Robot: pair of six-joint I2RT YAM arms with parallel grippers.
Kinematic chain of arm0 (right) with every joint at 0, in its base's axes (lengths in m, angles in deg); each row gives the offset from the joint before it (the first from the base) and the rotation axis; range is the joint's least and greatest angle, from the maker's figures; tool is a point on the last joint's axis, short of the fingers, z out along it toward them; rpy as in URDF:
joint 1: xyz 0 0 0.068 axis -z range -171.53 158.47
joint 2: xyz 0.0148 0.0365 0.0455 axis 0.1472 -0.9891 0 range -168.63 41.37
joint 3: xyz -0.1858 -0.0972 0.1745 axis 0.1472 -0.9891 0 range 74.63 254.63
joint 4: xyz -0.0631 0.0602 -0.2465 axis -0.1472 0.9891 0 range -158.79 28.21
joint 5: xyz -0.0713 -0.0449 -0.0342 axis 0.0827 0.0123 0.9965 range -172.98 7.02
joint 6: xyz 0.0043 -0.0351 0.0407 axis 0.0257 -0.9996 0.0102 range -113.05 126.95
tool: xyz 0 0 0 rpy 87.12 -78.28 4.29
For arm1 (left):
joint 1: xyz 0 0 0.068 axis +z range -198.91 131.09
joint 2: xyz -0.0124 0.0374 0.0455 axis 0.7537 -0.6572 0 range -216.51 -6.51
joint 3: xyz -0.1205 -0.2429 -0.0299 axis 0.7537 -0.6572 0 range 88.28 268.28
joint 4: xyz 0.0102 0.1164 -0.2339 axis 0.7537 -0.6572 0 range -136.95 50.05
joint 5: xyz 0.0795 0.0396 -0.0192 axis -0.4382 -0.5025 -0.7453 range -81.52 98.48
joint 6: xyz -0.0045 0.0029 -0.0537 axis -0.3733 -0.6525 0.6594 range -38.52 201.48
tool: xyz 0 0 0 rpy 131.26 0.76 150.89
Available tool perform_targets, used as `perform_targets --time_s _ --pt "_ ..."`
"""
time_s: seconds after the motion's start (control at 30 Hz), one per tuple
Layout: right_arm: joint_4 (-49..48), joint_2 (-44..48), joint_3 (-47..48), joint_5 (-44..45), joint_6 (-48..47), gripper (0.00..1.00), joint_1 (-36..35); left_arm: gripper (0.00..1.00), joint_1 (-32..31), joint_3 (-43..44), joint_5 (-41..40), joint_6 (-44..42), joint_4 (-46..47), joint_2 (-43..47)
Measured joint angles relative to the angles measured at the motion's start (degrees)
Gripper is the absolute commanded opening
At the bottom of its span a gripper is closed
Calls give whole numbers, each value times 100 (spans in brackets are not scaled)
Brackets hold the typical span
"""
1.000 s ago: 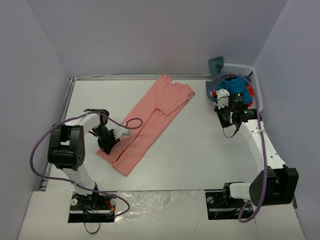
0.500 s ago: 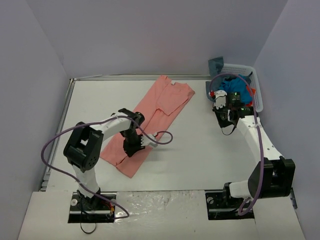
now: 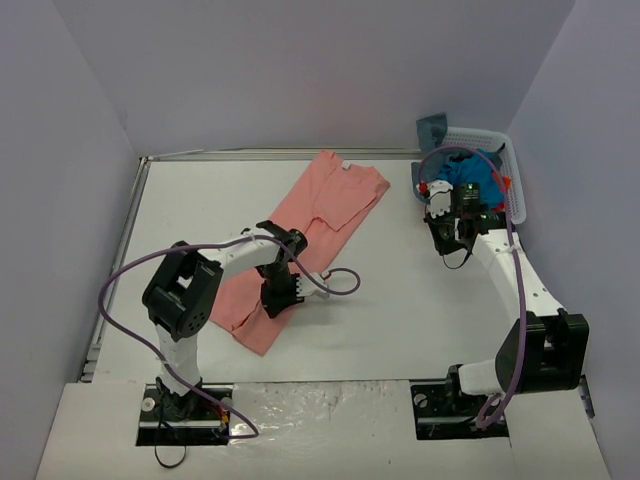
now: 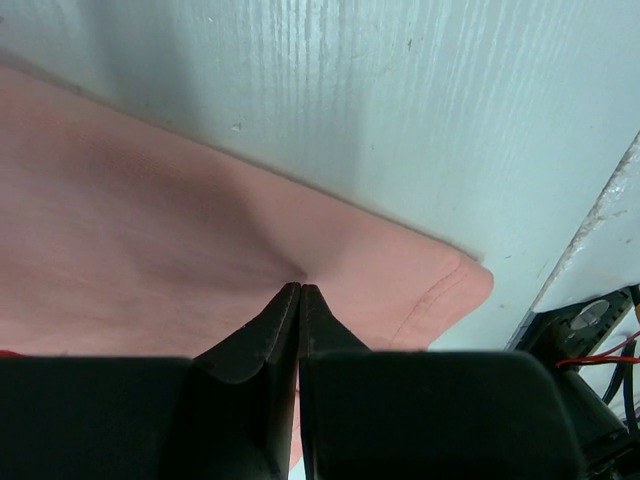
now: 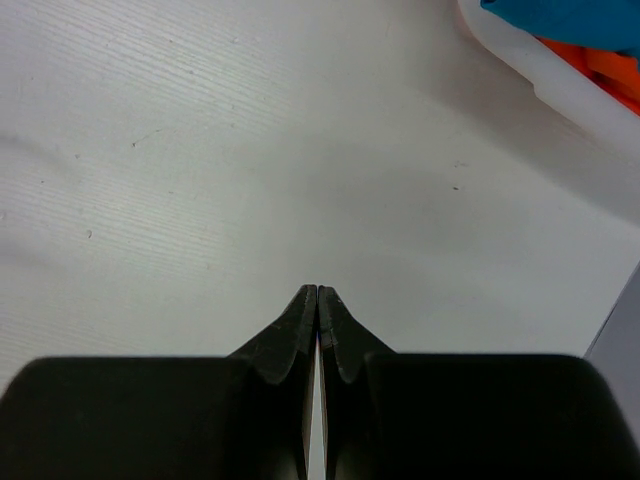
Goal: Fold and stack the t-shirts
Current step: Rotate the tshirt 90 degrees
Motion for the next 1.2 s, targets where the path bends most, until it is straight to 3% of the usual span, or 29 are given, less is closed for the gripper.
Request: perform_targets --time_s 0.63,0.97,1.2 --pt "103 -616 339 -17 -7 0 -415 2 -103 289 103 424 -140 -522" --pt "105 -682 339 -17 -9 0 -415 2 -723 1281 538 828 -710 -1303" --pt "105 -721 339 -17 -28 0 -415 2 -1010 2315 1298 1303 -726 -1932"
